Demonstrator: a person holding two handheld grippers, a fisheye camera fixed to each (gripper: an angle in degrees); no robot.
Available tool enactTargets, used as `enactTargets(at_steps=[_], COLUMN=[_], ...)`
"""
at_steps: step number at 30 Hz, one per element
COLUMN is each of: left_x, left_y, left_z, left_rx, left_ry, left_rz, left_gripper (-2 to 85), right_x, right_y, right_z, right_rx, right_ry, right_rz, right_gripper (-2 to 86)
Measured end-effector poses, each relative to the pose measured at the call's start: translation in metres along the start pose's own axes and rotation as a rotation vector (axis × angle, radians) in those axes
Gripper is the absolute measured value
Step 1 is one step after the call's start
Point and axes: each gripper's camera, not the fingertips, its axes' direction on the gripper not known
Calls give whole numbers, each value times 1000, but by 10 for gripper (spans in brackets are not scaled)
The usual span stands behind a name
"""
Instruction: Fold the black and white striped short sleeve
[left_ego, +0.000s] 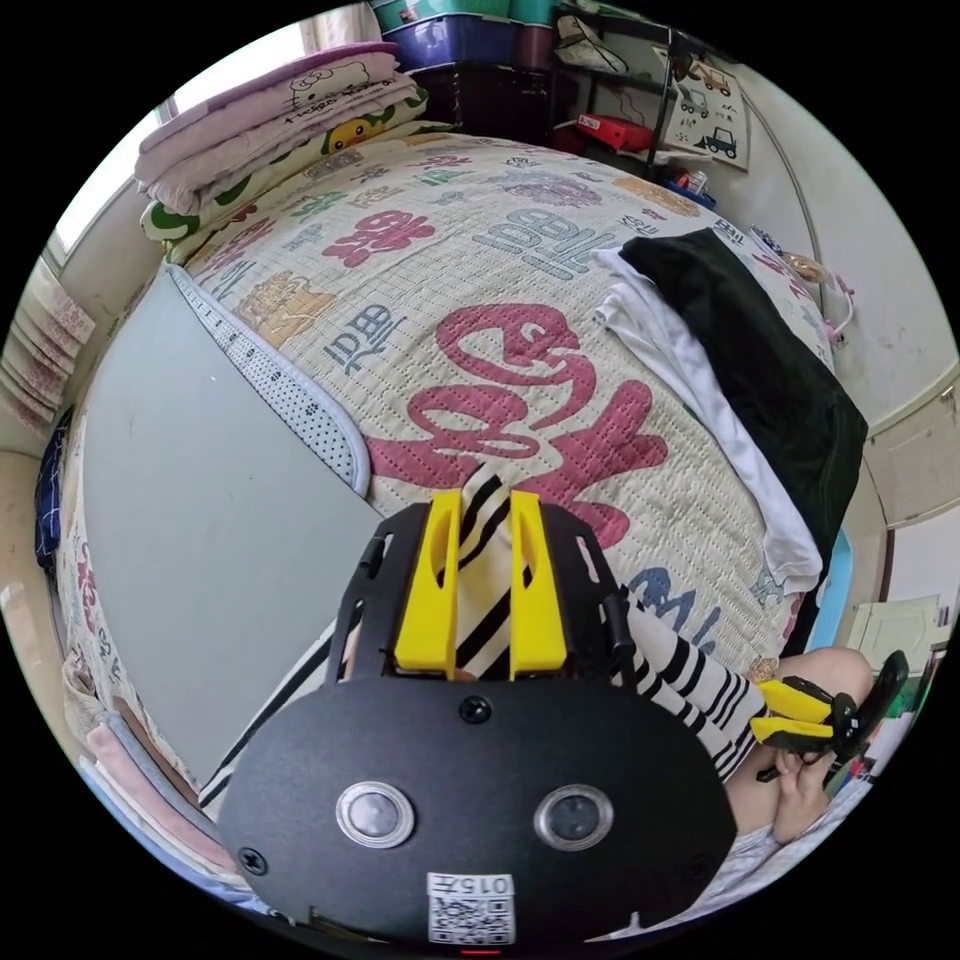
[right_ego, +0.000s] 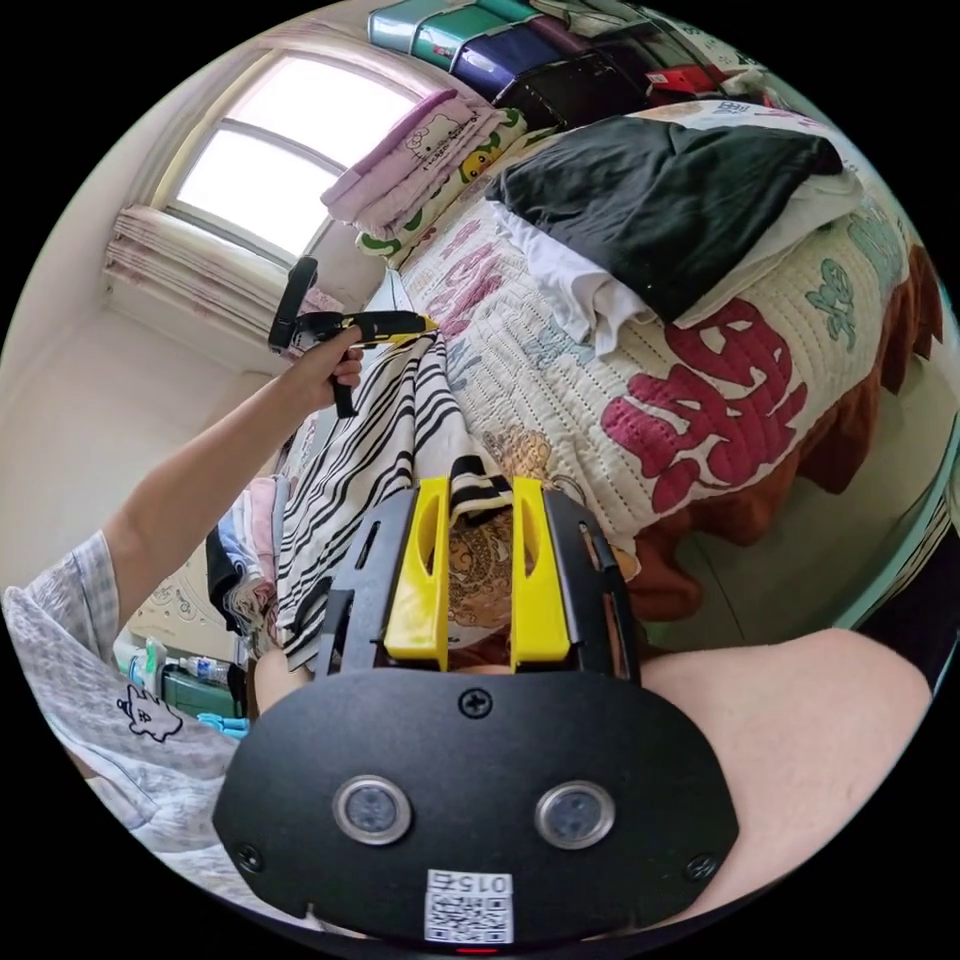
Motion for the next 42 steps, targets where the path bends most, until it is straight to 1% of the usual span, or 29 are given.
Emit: enactTargets(at_steps=[2, 6, 9, 12, 15, 17, 18, 20, 21, 23, 24, 26, 27, 29, 30, 32, 33, 35, 36, 37, 38, 40, 42], left_x=[-1, -5, -8, -19, -35, -43, -44, -52, -55, -74, -80, -115, -125, -170, -181, -220, -229, -263, -272, -287, -298, -306, -309], left_y=[7, 14, 25, 37, 50, 64, 69, 93, 101, 145, 159, 222, 239, 312, 331, 401, 419, 483, 499, 532, 563, 600, 611], left_z=[8, 20, 26, 21, 7, -12, -17, -43, -51, -76, -82, -96, -97, -94, -90, -59, -48, 8, 21, 42, 56, 73, 86], left_rx=[9, -3, 10, 70, 165, 270, 295, 398, 425, 510, 530, 601, 617, 659, 659, 599, 576, 448, 420, 405, 440, 519, 514], left_ry=[1, 9, 9, 44, 145, 245, 269, 363, 379, 429, 435, 436, 438, 437, 427, 351, 316, 200, 172, 135, 167, 261, 337], left_rz=[-17, -34, -15, -38, -79, -96, -100, -80, -65, -41, -41, -59, -71, -118, -127, -193, -215, -355, -411, -521, -593, -626, -634], left_gripper=[74, 48, 28, 19, 16, 15, 15, 15, 15, 15, 15, 15, 15, 15, 15, 15, 15, 15, 15, 14, 17, 26, 42], right_x=[13, 38, 55, 69, 77, 88, 91, 104, 105, 93, 86, 52, 42, 8, 2, -11, -11, 0, 6, 19, 33, 56, 80], right_y=[6, 20, 38, 58, 79, 100, 106, 138, 147, 185, 195, 242, 255, 314, 330, 392, 406, 465, 478, 503, 524, 545, 557], right_z=[0, -11, -27, -49, -79, -116, -126, -167, -176, -202, -205, -200, -193, -148, -132, -52, -29, 66, 87, 117, 131, 133, 130], right_rx=[-36, -24, 17, 86, 181, 297, 331, 456, 477, 490, 477, 392, 357, 200, 165, 3, -43, -251, -307, -409, -477, -510, -500], right_ry=[-35, -70, -91, -95, -39, -19, -28, -112, -130, -193, -211, -278, -294, -341, -345, -330, -321, -234, -202, -169, -172, -228, -227], right_rz=[-14, 0, 2, -19, -62, -85, -87, -99, -118, -245, -289, -475, -526, -690, -726, -828, -846, -903, -908, -927, -941, -958, -963], right_gripper=[73, 28, 14, 8, 5, 5, 5, 4, 4, 4, 4, 5, 5, 6, 6, 8, 9, 14, 16, 22, 29, 23, 29])
